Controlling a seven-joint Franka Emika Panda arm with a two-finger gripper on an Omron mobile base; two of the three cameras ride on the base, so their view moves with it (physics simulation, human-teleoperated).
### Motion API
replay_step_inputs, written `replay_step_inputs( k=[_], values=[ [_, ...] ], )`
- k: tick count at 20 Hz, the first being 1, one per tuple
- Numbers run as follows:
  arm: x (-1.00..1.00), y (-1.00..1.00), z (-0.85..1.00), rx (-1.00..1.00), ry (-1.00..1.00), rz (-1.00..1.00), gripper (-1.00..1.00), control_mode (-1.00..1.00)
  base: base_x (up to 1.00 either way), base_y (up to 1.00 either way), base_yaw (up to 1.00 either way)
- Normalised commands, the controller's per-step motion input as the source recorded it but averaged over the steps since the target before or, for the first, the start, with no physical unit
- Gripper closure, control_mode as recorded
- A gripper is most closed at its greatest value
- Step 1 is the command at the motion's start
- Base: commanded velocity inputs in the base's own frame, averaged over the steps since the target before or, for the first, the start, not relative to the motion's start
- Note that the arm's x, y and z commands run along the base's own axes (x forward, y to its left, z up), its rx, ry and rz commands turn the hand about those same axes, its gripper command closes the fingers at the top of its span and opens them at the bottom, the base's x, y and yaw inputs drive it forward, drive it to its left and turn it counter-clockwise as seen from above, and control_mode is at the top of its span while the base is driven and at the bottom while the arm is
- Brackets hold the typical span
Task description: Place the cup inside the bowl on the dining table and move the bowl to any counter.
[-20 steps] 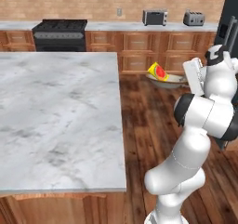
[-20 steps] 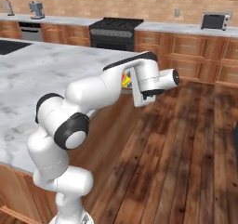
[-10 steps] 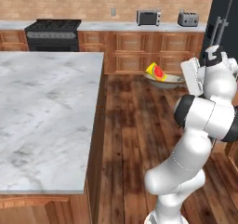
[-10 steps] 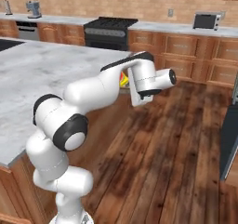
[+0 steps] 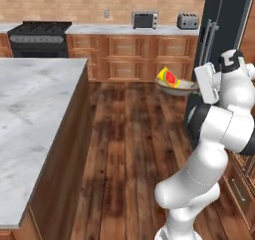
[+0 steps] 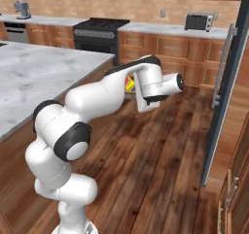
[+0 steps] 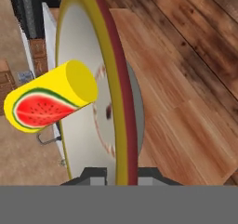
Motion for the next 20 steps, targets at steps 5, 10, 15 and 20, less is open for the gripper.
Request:
replay_step_inputs(
  k=[5,10,15,20],
  values=[
    [0.00,0.00,0.00,0.00,0.00,0.00,1.00,1.00,0.76,-0.50,-0.02],
    [0.00,0.00,0.00,0.00,0.00,0.00,1.00,1.00,0.78,-0.33,-0.05],
    [0.00,0.00,0.00,0.00,0.00,0.00,1.00,1.00,0.81,-0.17,-0.03],
    [0.00,0.00,0.00,0.00,0.00,0.00,1.00,1.00,0.88,-0.02,-0.03]
  ],
)
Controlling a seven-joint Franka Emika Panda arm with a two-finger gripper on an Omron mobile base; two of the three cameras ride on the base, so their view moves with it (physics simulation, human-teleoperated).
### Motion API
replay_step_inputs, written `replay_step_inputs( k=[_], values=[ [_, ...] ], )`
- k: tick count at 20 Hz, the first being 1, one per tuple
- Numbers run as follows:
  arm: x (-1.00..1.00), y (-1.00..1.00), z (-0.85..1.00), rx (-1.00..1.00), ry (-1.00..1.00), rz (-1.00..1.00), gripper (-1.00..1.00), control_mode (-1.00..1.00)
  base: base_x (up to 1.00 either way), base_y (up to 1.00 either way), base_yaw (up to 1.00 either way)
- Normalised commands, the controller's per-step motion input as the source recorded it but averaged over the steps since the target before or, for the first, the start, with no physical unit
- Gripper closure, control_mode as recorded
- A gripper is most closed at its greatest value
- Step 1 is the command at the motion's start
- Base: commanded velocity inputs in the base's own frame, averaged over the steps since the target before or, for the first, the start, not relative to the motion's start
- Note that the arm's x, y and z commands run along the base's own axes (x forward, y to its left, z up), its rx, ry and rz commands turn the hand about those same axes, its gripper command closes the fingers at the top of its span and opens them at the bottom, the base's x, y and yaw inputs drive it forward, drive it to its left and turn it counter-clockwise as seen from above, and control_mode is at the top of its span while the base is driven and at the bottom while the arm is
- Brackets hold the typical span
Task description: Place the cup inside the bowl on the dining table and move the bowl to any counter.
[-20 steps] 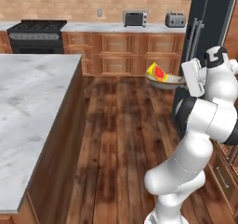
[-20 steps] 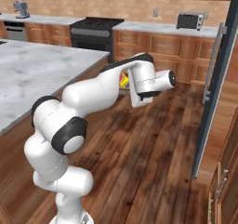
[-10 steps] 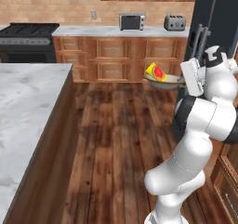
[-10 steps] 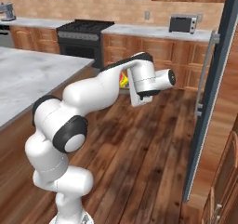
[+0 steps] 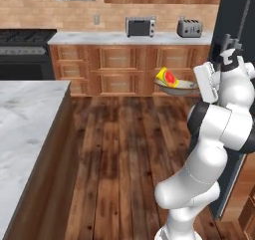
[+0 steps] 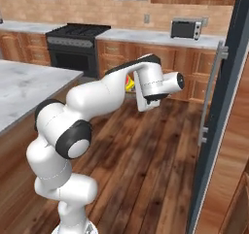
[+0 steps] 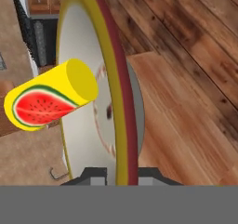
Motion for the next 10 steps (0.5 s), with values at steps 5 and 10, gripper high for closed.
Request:
replay_step_inputs(
  k=[5,10],
  values=[
    [0.00,0.00,0.00,0.00,0.00,0.00,1.00,1.00,0.91,0.00,-0.02],
    [0.00,0.00,0.00,0.00,0.00,0.00,1.00,1.00,0.94,0.00,-0.01]
  ],
)
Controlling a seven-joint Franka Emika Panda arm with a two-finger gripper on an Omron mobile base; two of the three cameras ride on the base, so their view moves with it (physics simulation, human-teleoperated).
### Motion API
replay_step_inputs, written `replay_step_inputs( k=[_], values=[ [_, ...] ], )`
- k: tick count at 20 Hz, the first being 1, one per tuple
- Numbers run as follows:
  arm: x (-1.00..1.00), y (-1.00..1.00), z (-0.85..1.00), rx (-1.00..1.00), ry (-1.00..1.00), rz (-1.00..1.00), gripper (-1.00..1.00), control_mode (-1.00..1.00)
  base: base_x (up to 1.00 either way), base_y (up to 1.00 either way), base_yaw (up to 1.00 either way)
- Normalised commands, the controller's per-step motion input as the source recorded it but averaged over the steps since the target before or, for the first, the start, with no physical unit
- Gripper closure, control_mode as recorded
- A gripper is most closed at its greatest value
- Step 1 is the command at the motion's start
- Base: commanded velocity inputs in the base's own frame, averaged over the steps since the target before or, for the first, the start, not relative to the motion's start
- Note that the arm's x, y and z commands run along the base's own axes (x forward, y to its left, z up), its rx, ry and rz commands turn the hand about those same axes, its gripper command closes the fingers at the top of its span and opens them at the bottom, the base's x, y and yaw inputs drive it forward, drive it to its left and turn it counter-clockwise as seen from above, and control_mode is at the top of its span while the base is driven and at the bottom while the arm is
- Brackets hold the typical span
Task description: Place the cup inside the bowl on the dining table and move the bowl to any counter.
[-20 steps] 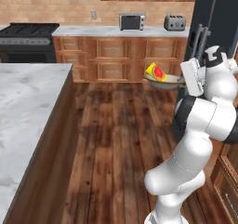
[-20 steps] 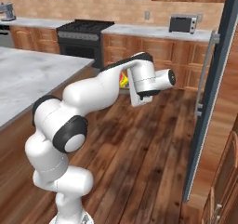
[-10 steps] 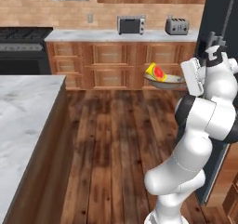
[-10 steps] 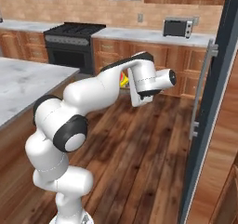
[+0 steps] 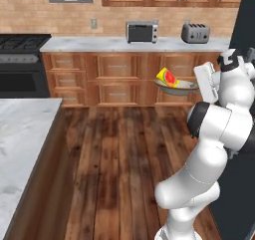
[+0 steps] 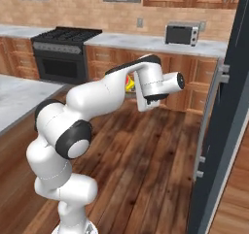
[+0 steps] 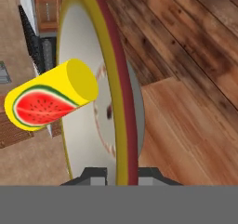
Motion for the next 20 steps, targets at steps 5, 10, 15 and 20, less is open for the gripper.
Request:
replay_step_inputs(
  k=[5,10,15,20],
  values=[
    [0.00,0.00,0.00,0.00,0.00,0.00,1.00,1.00,0.90,0.00,0.00],
    [0.00,0.00,0.00,0.00,0.00,0.00,1.00,1.00,0.83,0.00,0.00],
    [0.00,0.00,0.00,0.00,0.00,0.00,1.00,1.00,0.86,0.02,-0.01],
    [0.00,0.00,0.00,0.00,0.00,0.00,1.00,1.00,0.82,0.01,0.00]
  ],
)
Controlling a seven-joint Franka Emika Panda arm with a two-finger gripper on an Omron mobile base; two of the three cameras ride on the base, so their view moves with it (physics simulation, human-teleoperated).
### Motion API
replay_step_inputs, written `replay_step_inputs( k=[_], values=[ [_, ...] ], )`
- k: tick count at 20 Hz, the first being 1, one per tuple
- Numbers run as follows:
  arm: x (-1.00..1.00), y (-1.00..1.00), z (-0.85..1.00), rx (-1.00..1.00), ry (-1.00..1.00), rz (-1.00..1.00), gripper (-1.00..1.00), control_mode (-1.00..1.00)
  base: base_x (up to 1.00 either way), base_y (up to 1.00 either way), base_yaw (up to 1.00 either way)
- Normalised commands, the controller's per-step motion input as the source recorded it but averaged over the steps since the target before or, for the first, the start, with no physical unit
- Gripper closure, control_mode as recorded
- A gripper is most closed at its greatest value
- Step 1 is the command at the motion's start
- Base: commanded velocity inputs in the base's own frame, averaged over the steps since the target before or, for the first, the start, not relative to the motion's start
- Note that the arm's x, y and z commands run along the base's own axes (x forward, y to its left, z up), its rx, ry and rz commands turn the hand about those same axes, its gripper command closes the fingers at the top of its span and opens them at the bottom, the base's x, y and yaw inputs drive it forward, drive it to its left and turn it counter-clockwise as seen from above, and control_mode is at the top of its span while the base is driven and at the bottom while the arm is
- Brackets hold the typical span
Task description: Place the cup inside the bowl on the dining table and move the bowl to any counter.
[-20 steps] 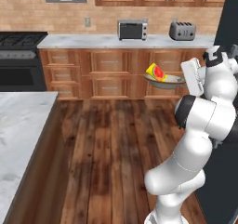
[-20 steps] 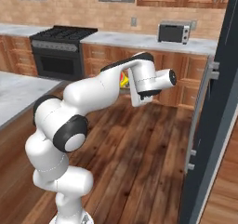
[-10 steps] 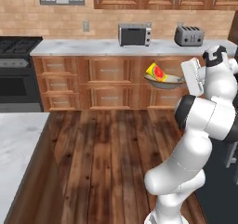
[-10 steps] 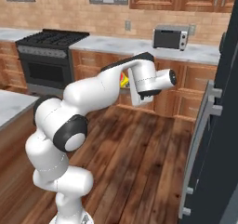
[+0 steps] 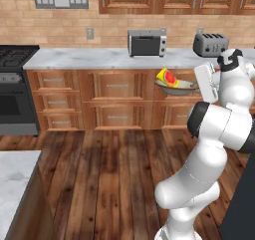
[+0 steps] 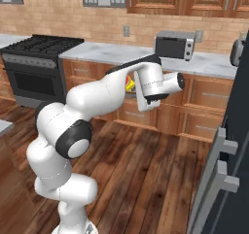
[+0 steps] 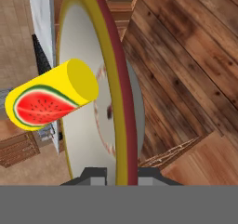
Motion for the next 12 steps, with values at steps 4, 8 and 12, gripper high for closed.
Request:
replay_step_inputs(
  k=[4,8,12],
  values=[
    [0.00,0.00,0.00,0.00,0.00,0.00,1.00,1.00,0.80,0.02,0.00],
    [0.00,0.00,0.00,0.00,0.00,0.00,1.00,1.00,0.59,0.04,0.00],
    [0.00,0.00,0.00,0.00,0.00,0.00,1.00,1.00,0.55,0.05,0.00]
  ],
)
